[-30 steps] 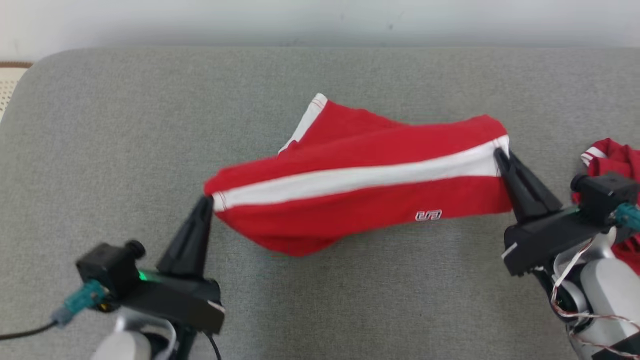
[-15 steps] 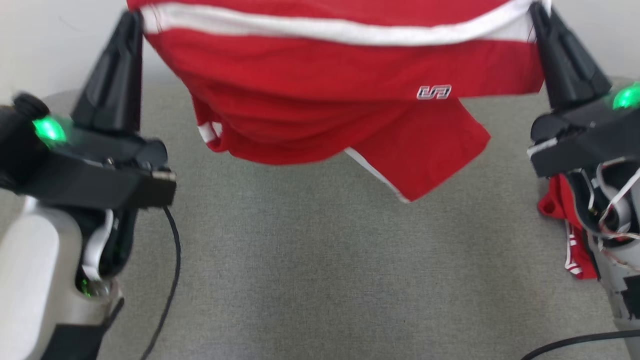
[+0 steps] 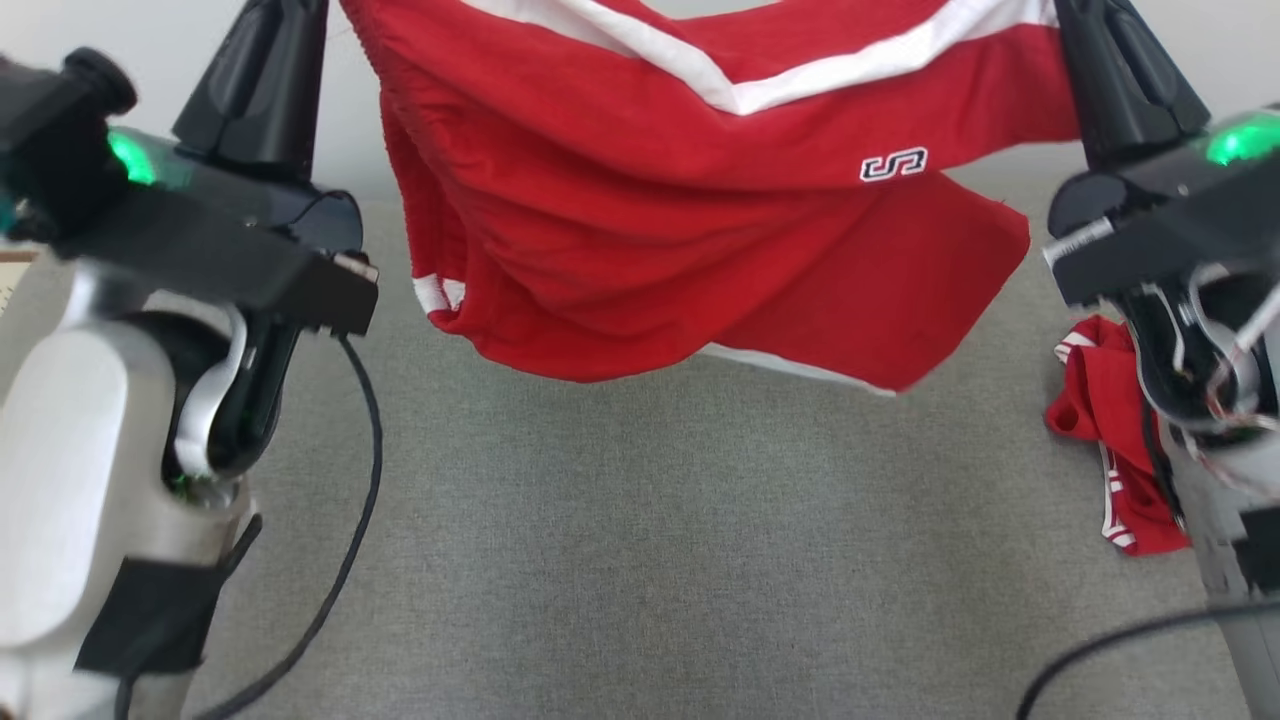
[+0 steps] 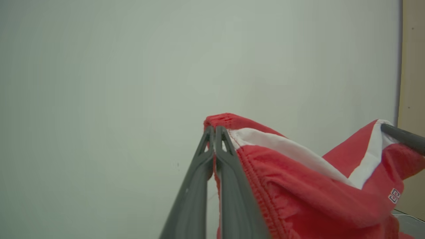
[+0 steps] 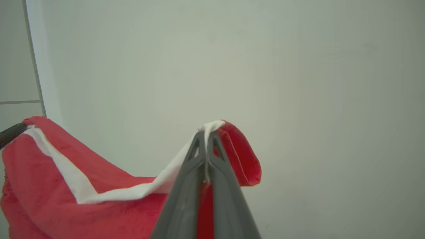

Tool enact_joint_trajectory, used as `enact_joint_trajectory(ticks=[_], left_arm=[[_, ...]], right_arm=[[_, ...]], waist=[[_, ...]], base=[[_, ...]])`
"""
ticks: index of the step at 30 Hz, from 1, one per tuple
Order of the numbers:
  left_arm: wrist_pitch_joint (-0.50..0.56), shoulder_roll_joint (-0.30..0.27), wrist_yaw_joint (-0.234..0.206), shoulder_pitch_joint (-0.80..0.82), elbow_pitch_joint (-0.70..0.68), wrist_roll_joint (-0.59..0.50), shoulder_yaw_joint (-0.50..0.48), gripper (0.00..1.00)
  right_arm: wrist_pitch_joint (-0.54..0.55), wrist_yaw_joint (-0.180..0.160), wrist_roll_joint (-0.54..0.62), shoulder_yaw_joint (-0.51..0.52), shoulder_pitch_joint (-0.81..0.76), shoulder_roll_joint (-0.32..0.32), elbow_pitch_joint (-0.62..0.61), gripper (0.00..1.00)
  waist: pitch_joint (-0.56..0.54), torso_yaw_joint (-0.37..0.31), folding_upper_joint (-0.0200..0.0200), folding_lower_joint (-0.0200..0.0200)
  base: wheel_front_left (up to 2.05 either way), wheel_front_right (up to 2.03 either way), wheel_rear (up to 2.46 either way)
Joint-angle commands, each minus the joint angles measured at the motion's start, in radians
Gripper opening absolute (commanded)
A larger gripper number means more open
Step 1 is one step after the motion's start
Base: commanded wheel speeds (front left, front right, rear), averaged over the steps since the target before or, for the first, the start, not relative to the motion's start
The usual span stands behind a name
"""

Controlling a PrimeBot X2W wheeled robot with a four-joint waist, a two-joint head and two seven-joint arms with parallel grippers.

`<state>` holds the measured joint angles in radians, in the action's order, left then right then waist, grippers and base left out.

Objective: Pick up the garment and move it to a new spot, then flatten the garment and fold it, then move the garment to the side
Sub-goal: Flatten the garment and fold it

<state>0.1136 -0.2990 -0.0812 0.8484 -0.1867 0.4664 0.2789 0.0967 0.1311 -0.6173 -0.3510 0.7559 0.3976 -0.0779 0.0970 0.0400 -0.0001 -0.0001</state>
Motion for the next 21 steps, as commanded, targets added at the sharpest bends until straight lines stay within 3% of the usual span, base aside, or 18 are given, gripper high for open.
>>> enact_joint_trajectory(ticks=[1,3,8,16,21], left_arm=[[-0.007,0.012,0.016,0.033,0.058,0.025,0.003,0.0],[-0.013,0.016,0.026,0.051,0.096,0.026,0.006,0.0],[-0.067,0.055,0.067,0.188,0.347,0.042,0.007,0.0],[-0.267,0.11,0.122,0.454,0.786,-0.002,0.017,0.0],[-0.349,0.162,0.177,0.497,0.958,-0.016,0.066,0.0]], right_arm=[[-0.008,-0.001,-0.013,-0.01,0.044,-0.01,0.05,0.0],[-0.015,-0.001,-0.017,-0.02,0.067,-0.016,0.082,0.0],[-0.071,-0.001,-0.047,-0.072,0.238,-0.06,0.305,0.0],[-0.258,-0.001,-0.092,-0.128,0.531,-0.176,0.704,0.0],[-0.313,-0.001,-0.128,-0.211,0.591,-0.213,0.855,0.0]], waist=[[0.022,-0.004,0.0001,0.0001],[0.029,-0.005,0.0001,0.0001],[0.077,-0.007,0.0001,0.0001],[0.181,-0.008,0.0001,0.0001],[0.279,0.004,0.0001,0.0001]], base=[[0.0,0.0,0.0],[0.0,0.0,0.0],[0.0,0.0,0.0],[0.0,0.0,0.0],[0.0,0.0,0.0]])
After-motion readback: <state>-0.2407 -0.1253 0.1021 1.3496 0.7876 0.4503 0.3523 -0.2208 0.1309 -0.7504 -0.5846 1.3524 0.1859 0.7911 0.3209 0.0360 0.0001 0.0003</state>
